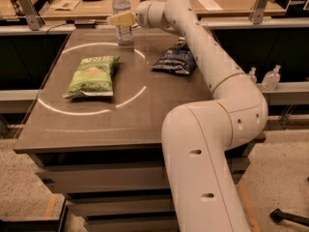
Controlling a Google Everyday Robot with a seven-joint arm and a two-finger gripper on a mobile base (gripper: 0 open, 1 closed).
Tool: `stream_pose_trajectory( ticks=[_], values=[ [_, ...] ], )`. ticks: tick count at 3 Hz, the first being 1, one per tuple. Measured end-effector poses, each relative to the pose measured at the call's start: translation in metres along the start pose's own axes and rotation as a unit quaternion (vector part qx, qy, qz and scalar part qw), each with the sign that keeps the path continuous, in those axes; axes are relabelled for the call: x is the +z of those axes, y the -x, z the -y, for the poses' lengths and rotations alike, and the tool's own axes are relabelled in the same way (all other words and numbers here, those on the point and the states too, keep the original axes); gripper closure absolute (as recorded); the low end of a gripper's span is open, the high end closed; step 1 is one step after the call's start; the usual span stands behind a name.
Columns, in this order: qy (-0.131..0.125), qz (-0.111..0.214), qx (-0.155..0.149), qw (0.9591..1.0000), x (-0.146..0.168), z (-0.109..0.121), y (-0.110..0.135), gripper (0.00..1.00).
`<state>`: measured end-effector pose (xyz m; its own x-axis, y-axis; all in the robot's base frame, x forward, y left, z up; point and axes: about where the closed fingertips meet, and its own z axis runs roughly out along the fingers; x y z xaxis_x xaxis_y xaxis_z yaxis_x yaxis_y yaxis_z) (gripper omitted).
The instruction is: Move blue plastic bottle near blue chip bag
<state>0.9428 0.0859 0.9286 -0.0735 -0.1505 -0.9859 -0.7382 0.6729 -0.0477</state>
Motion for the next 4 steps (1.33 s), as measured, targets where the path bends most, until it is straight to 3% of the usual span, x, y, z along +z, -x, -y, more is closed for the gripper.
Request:
stream_pose_trajectory(
  ticks=[2,4],
  values=[
    [-0.029,-0.026,0.002,0.9992,-0.001,0.002,-0.002,0.43],
    [-0.019,-0.022,0.007,0.9995,-0.02,0.008,-0.003,0.88]
  ],
)
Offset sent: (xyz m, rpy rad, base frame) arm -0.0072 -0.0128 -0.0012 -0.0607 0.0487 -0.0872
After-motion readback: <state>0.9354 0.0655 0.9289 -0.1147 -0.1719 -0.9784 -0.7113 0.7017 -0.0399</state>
